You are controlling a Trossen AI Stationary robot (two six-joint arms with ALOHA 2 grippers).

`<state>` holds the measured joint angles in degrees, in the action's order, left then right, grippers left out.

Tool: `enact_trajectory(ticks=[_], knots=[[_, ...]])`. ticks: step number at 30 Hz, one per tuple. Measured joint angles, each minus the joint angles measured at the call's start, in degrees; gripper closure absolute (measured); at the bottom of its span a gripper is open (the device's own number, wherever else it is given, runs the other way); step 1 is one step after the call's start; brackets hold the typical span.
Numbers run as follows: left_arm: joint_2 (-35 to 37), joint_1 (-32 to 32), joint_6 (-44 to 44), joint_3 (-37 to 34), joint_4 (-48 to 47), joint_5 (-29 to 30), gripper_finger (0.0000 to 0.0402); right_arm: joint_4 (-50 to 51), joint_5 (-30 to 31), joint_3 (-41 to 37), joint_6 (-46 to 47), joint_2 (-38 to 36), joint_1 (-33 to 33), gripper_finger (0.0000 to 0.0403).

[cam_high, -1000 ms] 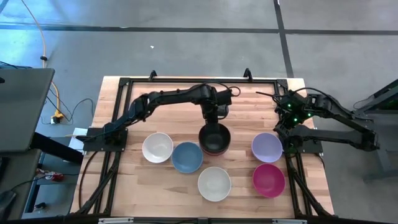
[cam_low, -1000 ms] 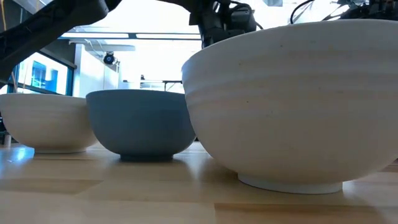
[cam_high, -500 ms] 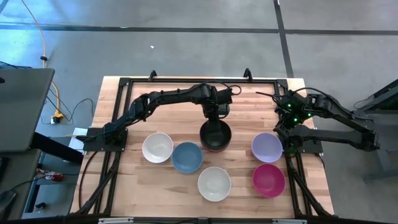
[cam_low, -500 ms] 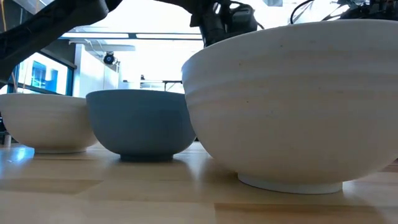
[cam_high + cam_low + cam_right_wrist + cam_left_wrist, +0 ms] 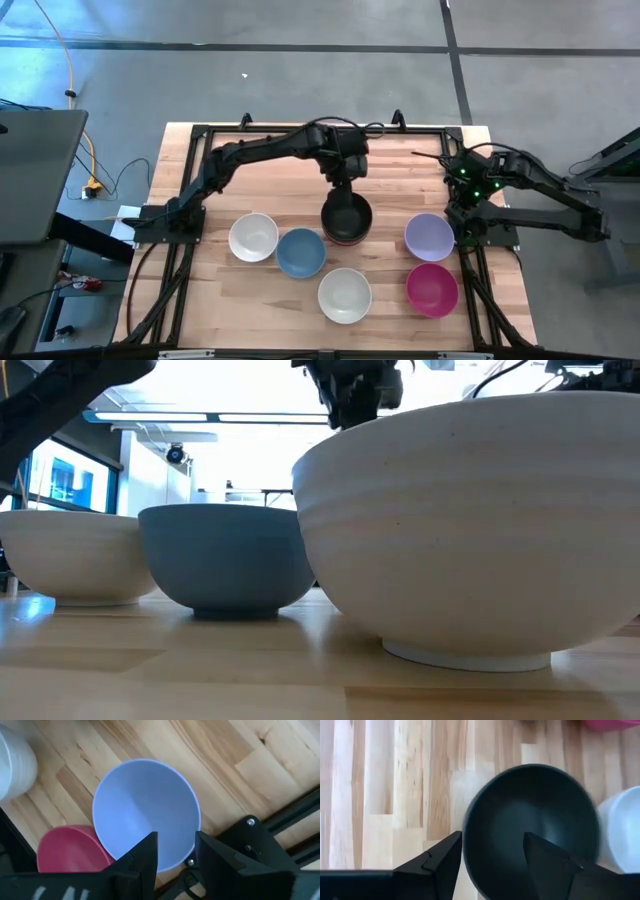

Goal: Nest bowls inside each other
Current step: Stack the purple bowl on the black bowl

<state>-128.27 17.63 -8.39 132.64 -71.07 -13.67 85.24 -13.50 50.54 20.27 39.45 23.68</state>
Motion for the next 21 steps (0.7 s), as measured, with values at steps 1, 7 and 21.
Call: enact_trajectory(ticks=[1, 7, 21], knots=[[0.34, 0.04, -0.24, 0.02, 0.0, -0.02, 0.0201, -0.19, 0.0, 0.0, 0.25, 0.28, 0.0, 0.0279], [2.32, 0.81, -0.89, 0.02, -4.41, 1.89, 0.02, -0.6, 0.01, -0.1, 0.32, 2.04, -1.19, 0.0279], [9.3, 6.05, -3.21, -0.02, -11.88, 4.25, 0.0202, -7.13, 1.48, -4.83, 0.8, 10.08, -7.07, 0.0279]])
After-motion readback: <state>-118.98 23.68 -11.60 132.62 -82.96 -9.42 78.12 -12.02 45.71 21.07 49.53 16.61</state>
